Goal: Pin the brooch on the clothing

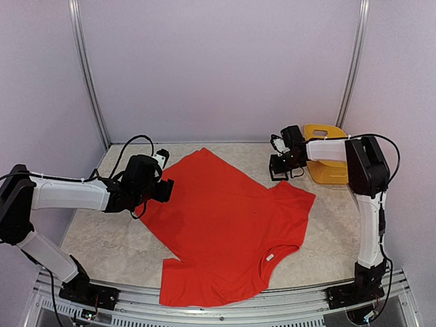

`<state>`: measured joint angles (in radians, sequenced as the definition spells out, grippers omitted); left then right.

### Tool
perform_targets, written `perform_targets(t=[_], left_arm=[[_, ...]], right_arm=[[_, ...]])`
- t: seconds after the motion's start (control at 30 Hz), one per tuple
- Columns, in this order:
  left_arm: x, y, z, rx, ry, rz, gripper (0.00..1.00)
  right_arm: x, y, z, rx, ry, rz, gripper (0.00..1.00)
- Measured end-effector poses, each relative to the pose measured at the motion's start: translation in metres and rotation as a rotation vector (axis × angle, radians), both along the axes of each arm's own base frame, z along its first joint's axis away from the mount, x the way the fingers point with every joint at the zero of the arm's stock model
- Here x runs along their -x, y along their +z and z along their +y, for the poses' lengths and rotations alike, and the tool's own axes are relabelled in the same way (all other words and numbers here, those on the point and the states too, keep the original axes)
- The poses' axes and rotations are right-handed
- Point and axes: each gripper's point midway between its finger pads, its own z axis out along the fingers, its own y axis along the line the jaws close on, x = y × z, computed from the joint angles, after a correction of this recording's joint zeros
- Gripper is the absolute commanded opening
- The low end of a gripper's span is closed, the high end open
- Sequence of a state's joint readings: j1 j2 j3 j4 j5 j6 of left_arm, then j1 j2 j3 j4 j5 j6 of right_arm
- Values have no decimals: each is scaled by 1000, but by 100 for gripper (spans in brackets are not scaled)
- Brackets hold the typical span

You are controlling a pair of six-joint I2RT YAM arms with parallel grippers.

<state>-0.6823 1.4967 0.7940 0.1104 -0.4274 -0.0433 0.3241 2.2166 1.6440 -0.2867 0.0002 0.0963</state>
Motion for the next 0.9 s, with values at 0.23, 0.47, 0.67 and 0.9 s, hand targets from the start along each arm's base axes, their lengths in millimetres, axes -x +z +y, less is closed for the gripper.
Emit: perform_targets(t=[0.23, 0.47, 0.67, 0.9], left_arm=[[0, 0, 0, 0, -1, 1, 70], [13, 15, -23, 46, -102, -8, 70], [43, 79, -67, 199, -287, -82, 68], [104, 170, -114, 444, -569, -122, 68]], right_arm=[[31, 30, 3, -53, 46, -2, 0], [119, 139, 85, -75, 468, -233, 0], [265, 215, 192, -32, 978, -596, 0], [320, 245, 214, 197, 1123, -1020, 0]])
